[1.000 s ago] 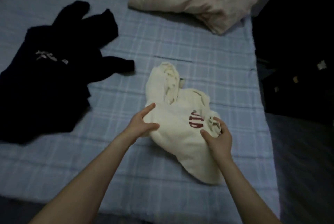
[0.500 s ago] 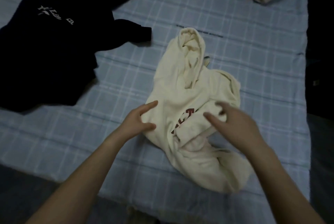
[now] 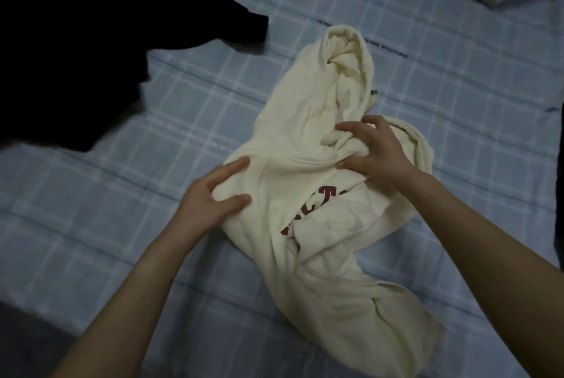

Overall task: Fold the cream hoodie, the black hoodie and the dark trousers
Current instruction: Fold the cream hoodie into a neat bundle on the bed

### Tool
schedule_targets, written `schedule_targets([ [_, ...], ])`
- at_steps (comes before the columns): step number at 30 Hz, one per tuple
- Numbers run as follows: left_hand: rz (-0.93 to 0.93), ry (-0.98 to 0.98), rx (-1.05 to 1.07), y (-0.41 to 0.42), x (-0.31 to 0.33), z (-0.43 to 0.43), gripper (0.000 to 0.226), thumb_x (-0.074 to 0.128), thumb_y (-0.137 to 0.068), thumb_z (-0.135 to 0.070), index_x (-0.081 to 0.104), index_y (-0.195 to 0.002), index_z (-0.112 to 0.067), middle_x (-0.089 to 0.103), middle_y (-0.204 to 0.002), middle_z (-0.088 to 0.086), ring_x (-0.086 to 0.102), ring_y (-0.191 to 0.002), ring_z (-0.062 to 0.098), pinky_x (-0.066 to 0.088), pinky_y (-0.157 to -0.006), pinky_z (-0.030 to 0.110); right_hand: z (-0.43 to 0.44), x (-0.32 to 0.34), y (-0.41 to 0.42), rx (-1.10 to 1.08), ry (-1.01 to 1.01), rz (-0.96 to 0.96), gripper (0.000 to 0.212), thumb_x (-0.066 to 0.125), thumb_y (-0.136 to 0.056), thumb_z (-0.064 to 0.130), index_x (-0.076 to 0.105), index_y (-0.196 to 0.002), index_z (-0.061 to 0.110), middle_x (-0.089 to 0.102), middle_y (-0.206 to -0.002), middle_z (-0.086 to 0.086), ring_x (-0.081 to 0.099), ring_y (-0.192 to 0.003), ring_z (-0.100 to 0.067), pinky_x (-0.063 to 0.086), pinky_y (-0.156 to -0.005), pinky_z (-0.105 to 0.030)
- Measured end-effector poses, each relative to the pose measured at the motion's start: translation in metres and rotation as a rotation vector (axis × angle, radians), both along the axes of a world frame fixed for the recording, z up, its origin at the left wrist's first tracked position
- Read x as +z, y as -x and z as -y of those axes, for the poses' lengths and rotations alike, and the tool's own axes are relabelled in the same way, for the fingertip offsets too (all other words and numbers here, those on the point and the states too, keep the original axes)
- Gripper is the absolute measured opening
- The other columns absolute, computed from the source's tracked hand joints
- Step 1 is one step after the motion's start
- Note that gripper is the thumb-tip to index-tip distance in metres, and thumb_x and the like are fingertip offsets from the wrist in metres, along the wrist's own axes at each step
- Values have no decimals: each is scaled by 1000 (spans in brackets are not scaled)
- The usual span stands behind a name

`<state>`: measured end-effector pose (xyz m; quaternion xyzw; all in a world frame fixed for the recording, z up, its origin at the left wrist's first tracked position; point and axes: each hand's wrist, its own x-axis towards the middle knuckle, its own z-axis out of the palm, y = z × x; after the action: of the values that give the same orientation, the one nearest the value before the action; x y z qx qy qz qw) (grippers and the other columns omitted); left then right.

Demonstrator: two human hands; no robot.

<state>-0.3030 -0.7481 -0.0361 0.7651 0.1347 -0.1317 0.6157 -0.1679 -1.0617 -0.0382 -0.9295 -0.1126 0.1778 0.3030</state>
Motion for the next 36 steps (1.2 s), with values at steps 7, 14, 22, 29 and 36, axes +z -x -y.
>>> schedule_targets([
  [7, 25, -76, -170, -35, 36, -9, 62, 81, -75, -4, 64, -123, -39, 60, -120, -34, 53, -111, -18, 40, -88, 2, 15, 41, 8, -115, -85, 129, 62, 94, -59, 26, 68, -115, 25, 57, -112, 3, 52, -96, -6, 39, -85, -13],
  [14, 254, -325, -446, -180, 97, -16, 62, 81, -76, -9, 60, -128, -35, 58, -130, -16, 51, -116, -12, 36, -99, 7, 27, 97, -43, -345, -151, 341, 56, 92, -62, 26, 66, -112, 24, 57, -111, 2, 53, -99, -11, 37, -81, -13],
  [22, 316, -819, -379, -161, 13, 57, 67, 48, -92, -49, 22, -153, -37, 16, -162, 7, 15, -147, 32, 14, -120, 47, -32, 29, -23, -150, 154, 294, 63, 54, -93, 46, 36, -151, 27, 34, -157, -13, 28, -144, -36, 25, -116, -48],
  [29, 312, -731, -414, -101, -71, 97, 63, 5, -94, -53, 19, -154, -36, 22, -161, -11, 12, -150, 16, 4, -121, 44, -31, -78, 31, -67, 250, 381, 52, 26, -101, 48, 30, -153, 42, 28, -162, 3, 17, -152, -26, 22, -114, -62],
  [36, 399, -713, -329, -104, -95, 96, 62, 8, -95, -49, 31, -151, -35, 34, -156, -9, 24, -147, 17, 13, -119, 43, -31, -101, 27, -96, 274, 483, 53, 29, -99, 44, 32, -152, 38, 33, -159, -1, 23, -149, -29, 21, -115, -59],
])
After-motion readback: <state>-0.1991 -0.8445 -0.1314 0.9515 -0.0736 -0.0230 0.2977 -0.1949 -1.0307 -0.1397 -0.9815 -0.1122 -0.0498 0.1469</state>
